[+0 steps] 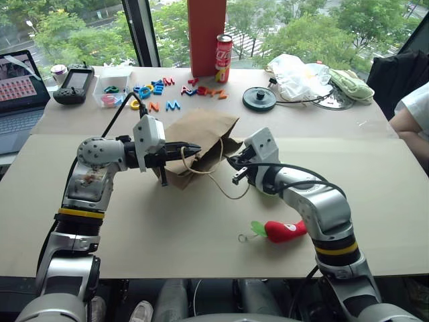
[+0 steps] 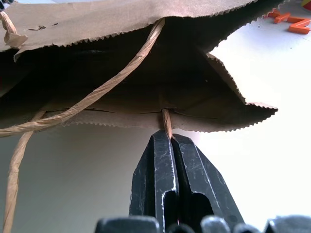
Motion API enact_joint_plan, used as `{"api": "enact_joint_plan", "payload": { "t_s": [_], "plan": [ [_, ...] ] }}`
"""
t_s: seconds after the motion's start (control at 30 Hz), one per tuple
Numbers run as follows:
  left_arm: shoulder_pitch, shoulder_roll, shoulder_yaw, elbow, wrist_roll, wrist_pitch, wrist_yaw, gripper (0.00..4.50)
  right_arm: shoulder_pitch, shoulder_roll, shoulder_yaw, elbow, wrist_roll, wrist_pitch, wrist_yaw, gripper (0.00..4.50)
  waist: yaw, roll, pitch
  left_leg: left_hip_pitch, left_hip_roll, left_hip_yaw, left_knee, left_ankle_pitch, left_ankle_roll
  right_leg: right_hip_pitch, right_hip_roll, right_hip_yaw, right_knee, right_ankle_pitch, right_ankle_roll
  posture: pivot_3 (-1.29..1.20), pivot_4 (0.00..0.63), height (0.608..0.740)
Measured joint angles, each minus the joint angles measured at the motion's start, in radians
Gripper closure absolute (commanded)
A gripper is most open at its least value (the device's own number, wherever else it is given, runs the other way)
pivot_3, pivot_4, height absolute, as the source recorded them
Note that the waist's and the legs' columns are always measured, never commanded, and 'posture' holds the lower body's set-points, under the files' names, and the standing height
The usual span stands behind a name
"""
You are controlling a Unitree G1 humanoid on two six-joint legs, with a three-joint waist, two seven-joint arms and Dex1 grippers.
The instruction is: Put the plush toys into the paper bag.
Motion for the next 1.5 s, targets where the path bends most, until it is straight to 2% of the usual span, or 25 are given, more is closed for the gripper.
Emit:
{"api": "enact_joint_plan", "payload": {
  "t_s": [0.23,0.47,0.53,0.57,0.7,0.8,0.83,0.87,0.93,1.23,1.33,1.5],
  "plan": [
    [-0.019,-0.008,0.004,0.029,-0.001,0.001,0.018,4.49,0.007,0.062,0.002,0.002,-0.004,0.020,-0.056,4.48,0.000,0.000,0.000,0.000,0.000,0.000,0.000,0.000,0.000,0.000,0.000,0.000,0.000,0.000,0.000,0.00,0.150,0.739],
    [-0.033,-0.013,0.026,0.073,-0.006,0.004,0.037,4.49,0.007,0.077,-0.023,-0.017,0.005,0.024,-0.079,4.48,0.000,0.000,0.000,0.000,0.000,0.000,0.000,0.000,0.000,0.000,0.000,0.000,0.000,0.000,0.000,0.00,0.150,0.739],
    [-0.033,-0.013,0.027,0.082,-0.005,0.002,0.037,4.49,0.008,0.076,-0.031,-0.032,0.006,0.025,-0.079,3.85,0.000,0.000,0.000,0.000,0.000,0.000,0.000,0.000,0.000,0.000,0.000,0.000,0.000,0.000,0.000,0.00,0.150,0.739],
    [-0.032,-0.013,0.027,0.086,-0.005,0.002,0.037,4.49,0.009,0.076,-0.035,-0.036,0.006,0.025,-0.082,3.69,0.000,0.000,0.000,0.000,0.000,0.000,0.000,0.000,0.000,0.000,0.000,0.000,0.000,0.000,0.000,0.00,0.150,0.739],
    [-0.031,-0.013,0.027,0.087,-0.005,0.000,0.037,4.49,0.014,0.077,-0.050,-0.040,0.006,0.025,-0.096,2.25,0.000,0.000,0.000,0.000,0.000,0.000,0.000,0.000,0.000,0.000,0.000,0.000,0.000,0.000,0.000,0.00,0.150,0.739],
    [-0.031,-0.013,0.027,0.088,-0.005,0.000,0.037,4.49,0.016,0.077,-0.051,-0.040,0.006,0.025,-0.098,1.28,0.000,0.000,0.000,0.000,0.000,0.000,0.000,0.000,0.000,0.000,0.000,0.000,0.000,0.000,0.000,0.00,0.150,0.739],
    [-0.031,-0.013,0.027,0.088,-0.005,0.000,0.037,4.49,0.016,0.077,-0.051,-0.040,0.006,0.025,-0.099,1.10,0.000,0.000,0.000,0.000,0.000,0.000,0.000,0.000,0.000,0.000,0.000,0.000,0.000,0.000,0.000,0.00,0.150,0.739],
    [-0.031,-0.013,0.027,0.089,-0.005,-0.001,0.037,4.49,0.016,0.078,-0.051,-0.040,0.006,0.025,-0.101,0.64,0.000,0.000,0.000,0.000,0.000,0.000,0.000,0.000,0.000,0.000,0.000,0.000,0.000,0.000,0.000,0.00,0.150,0.739],
    [-0.031,-0.013,0.027,0.097,-0.005,-0.004,0.037,4.49,0.016,0.079,-0.051,-0.040,0.006,0.025,-0.104,0.05,-0.001,0.000,0.000,0.000,0.000,0.000,0.000,0.000,0.000,0.000,0.000,0.000,0.000,0.000,0.000,0.00,0.150,0.739],
    [-0.031,-0.018,0.030,0.124,-0.007,-0.004,0.038,4.49,0.029,0.075,-0.116,-0.110,0.109,0.025,-0.042,0.05,0.000,0.000,0.000,0.000,0.000,0.000,0.000,0.000,0.000,0.000,0.000,0.000,0.000,0.000,0.000,0.00,0.150,0.739],
    [-0.042,-0.035,0.046,0.124,-0.037,0.035,0.051,4.49,0.029,0.081,-0.097,-0.102,0.114,0.024,-0.047,0.78,0.000,0.000,0.000,0.000,0.000,0.000,0.000,0.000,0.000,0.000,0.000,0.000,0.000,0.000,0.000,0.00,0.150,0.739],
    [-0.081,-0.046,0.087,0.103,-0.094,0.133,0.087,4.49,0.028,0.107,-0.069,-0.046,0.099,0.011,-0.076,2.53,0.000,0.000,0.000,0.000,0.000,-0.001,0.000,0.000,0.000,0.000,0.000,0.000,0.000,0.000,0.000,0.00,0.150,0.739]
  ]
}}
